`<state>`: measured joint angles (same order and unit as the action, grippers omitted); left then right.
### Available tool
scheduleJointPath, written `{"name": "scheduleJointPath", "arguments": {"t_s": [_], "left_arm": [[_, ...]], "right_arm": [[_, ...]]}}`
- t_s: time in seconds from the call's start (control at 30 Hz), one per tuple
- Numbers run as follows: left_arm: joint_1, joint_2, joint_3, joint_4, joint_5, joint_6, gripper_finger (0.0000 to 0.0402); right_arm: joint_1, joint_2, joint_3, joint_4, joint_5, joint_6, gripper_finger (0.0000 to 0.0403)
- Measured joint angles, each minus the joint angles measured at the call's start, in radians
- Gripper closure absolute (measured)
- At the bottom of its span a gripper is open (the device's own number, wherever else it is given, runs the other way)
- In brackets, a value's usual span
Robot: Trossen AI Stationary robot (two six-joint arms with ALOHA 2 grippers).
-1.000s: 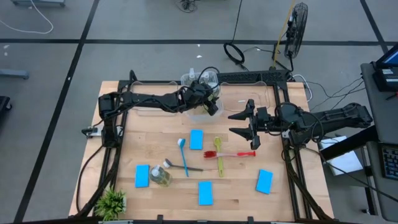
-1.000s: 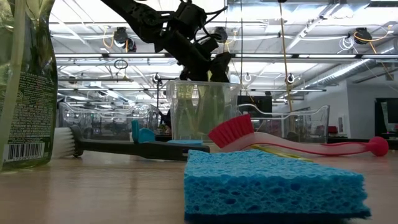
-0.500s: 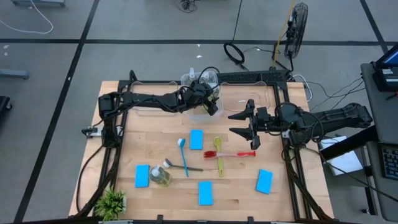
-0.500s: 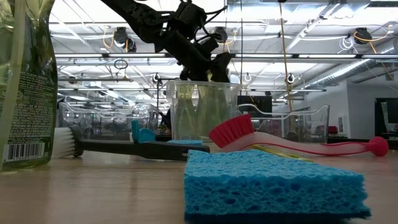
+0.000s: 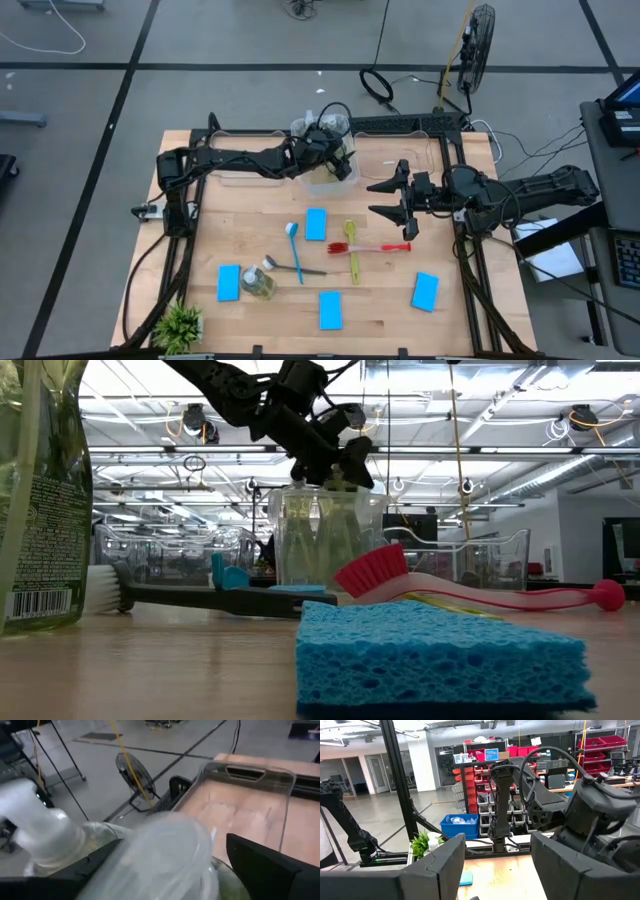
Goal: Pick & Place Kitchen Sink Supplies
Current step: Put the yellow dish soap into the white bin
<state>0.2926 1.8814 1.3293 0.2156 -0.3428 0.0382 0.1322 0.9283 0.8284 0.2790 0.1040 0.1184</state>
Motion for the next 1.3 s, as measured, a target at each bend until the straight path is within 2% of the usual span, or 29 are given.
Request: {"name": "scheduleJointPath", "arguments": {"t_s": [0.3,0.53,0.67,0.77,0.9,1.07,1.3], "left_arm": [[-0.009,-0.099,-0.001,0.031,-0.009,0.088,0.0076],[-0.060,-0.274,-0.001,0.016,-0.010,0.092,0.0072],[-0.122,-0.375,-0.001,-0.018,-0.019,0.152,0.0079],[-0.188,-0.449,-0.001,-0.077,-0.089,0.186,0.0082],[-0.291,-0.518,-0.001,-0.209,-0.243,0.195,0.0078],[-0.429,-0.571,-0.001,-0.381,-0.466,0.123,0.0079],[-0.597,-0.597,-0.002,-0.501,-0.669,0.035,0.0096]], "right_arm": [[0.000,0.000,0.000,0.000,0.000,-0.007,0.0193],[0.000,0.000,0.000,0.000,0.000,-0.008,0.0193],[0.000,0.000,0.000,-0.001,0.000,-0.008,0.0193],[0.000,0.000,0.000,-0.001,0.000,-0.008,0.0193],[0.000,0.000,0.000,-0.004,0.000,-0.009,0.0193],[0.000,0.000,0.000,-0.009,0.000,-0.009,0.0193],[0.000,0.000,0.000,-0.022,0.000,-0.008,0.0193]]}}
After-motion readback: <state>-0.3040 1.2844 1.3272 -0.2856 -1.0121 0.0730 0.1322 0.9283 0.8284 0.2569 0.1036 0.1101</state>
